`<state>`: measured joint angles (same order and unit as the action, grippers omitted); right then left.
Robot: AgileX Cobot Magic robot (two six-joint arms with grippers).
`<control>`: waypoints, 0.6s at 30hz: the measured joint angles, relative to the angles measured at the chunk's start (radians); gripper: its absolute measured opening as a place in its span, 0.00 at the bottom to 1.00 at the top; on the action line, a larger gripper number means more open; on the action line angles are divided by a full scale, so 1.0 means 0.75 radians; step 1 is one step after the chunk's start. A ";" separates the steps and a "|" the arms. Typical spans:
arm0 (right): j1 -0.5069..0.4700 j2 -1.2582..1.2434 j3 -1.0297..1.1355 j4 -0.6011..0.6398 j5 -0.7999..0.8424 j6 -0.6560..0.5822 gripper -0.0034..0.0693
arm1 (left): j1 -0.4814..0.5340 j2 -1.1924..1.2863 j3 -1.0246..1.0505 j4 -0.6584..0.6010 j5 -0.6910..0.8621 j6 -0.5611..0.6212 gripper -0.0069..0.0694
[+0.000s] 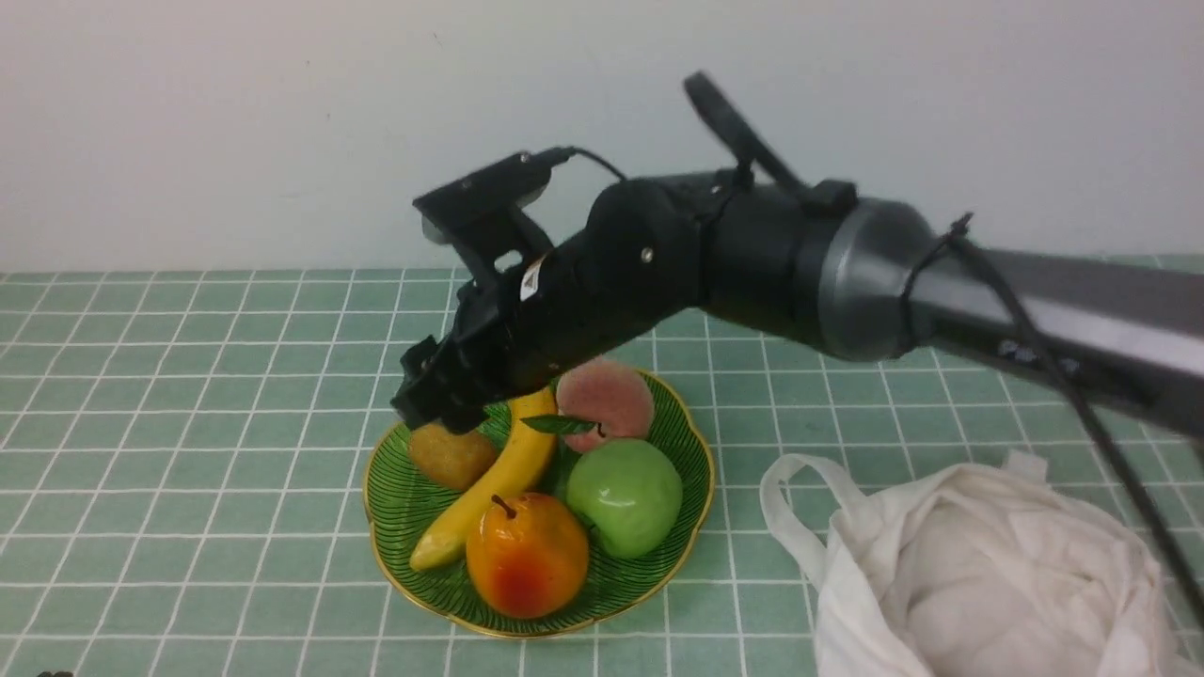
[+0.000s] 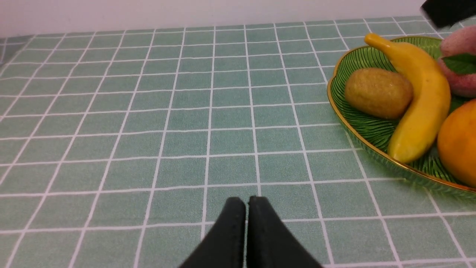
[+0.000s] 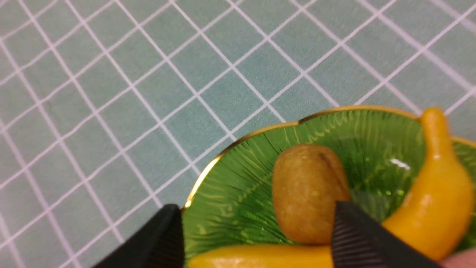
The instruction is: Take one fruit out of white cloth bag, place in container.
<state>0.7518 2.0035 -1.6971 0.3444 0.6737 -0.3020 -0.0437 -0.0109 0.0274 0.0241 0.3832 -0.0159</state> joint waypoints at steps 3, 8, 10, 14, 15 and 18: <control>-0.034 -0.186 0.000 -0.171 0.103 0.176 0.28 | 0.000 0.000 0.000 0.000 0.000 0.000 0.08; -0.061 -0.553 0.000 -0.535 0.231 0.421 0.05 | 0.000 0.000 0.000 0.000 0.000 0.000 0.08; -0.061 -0.706 0.000 -0.666 0.273 0.526 0.03 | 0.000 0.000 0.000 0.000 0.000 0.000 0.08; -0.061 -0.954 0.022 -0.822 0.325 0.656 0.03 | 0.000 0.000 0.000 0.000 0.000 0.000 0.08; -0.061 -1.070 0.069 -0.872 0.333 0.711 0.03 | 0.000 0.000 0.000 0.000 0.000 0.000 0.08; -0.061 -1.384 0.260 -0.942 0.315 0.824 0.03 | 0.000 0.000 0.000 0.000 0.000 0.000 0.08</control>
<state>0.7057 0.9653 -1.5021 -0.3623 0.9102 0.3164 -0.0437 -0.0109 0.0274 0.0241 0.3832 -0.0159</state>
